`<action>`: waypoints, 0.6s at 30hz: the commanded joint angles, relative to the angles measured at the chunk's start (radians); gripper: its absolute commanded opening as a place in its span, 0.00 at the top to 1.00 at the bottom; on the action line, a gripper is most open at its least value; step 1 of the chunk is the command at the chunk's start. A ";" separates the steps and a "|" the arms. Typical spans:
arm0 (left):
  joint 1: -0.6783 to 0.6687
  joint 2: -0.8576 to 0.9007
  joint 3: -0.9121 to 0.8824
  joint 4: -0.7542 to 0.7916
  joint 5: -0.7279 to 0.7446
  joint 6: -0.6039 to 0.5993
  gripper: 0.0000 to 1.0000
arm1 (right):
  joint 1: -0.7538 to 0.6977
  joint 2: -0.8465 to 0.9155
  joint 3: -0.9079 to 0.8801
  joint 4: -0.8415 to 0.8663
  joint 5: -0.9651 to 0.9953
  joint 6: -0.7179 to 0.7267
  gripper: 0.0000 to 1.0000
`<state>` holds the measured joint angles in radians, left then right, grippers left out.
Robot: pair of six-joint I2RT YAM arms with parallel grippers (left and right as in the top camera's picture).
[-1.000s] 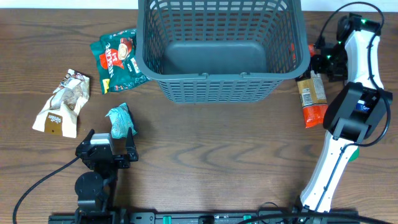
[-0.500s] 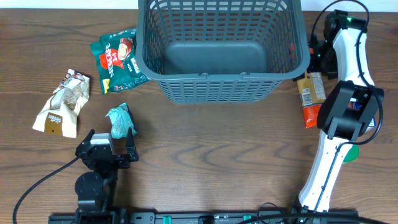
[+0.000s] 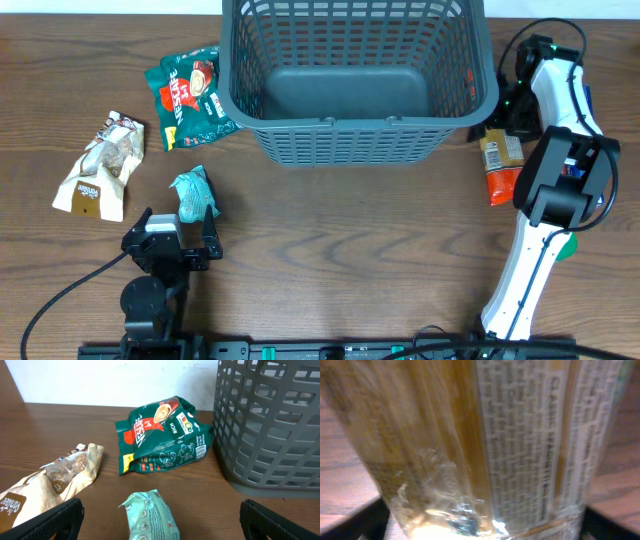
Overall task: Pack container
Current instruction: 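Lower the right gripper and grasp the spaghetti pack, then lift the spaghetti pack and lower it into the grey basket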
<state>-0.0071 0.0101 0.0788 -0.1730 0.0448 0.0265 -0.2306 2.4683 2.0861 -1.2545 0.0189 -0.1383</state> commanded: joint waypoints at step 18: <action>0.006 -0.006 -0.024 -0.008 -0.005 0.006 0.01 | -0.020 -0.115 -0.029 0.028 0.024 0.063 0.99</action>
<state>-0.0071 0.0101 0.0788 -0.1730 0.0448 0.0269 -0.2314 2.4157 2.0590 -1.2339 0.0231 -0.1215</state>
